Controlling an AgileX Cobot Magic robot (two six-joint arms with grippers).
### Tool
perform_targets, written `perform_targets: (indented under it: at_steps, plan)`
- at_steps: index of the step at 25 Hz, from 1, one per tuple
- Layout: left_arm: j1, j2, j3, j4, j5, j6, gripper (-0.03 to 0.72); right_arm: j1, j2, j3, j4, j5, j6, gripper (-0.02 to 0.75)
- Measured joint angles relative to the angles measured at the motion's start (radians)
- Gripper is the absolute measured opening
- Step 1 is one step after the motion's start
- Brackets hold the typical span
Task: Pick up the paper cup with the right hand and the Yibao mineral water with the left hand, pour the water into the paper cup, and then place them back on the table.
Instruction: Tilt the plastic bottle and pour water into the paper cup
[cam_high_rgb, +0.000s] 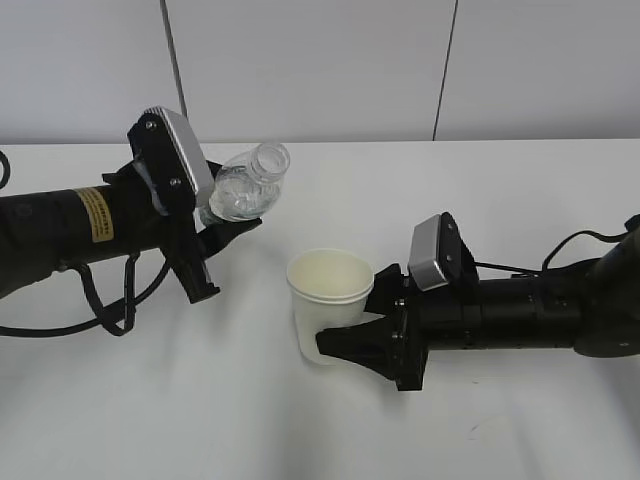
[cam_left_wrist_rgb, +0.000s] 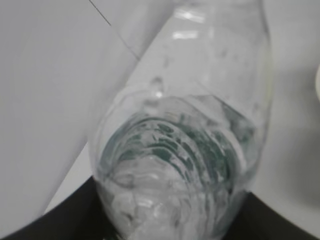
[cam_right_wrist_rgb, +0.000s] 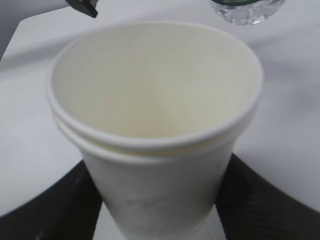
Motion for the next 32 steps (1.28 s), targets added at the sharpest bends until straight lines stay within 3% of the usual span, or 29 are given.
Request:
perform_targets:
  at_steps: [11,19,26,32]
  plan:
    - [0.000,0.000,0.000,0.001,-0.004,0.253,0.375,0.043,0.000,-0.074,-0.086,0.000,0.078,0.512]
    - [0.000,0.000,0.000,-0.079,-0.078,0.466,0.375,0.043,0.000,-0.074,-0.112,0.002,0.098,0.512]
    - [0.000,0.000,0.000,-0.086,-0.098,0.563,0.375,0.043,0.000,-0.087,-0.129,-0.023,0.100,0.512]
    - [0.000,0.000,0.000,-0.113,-0.145,0.716,0.375,0.043,0.000,-0.091,-0.149,-0.028,0.100,0.512]
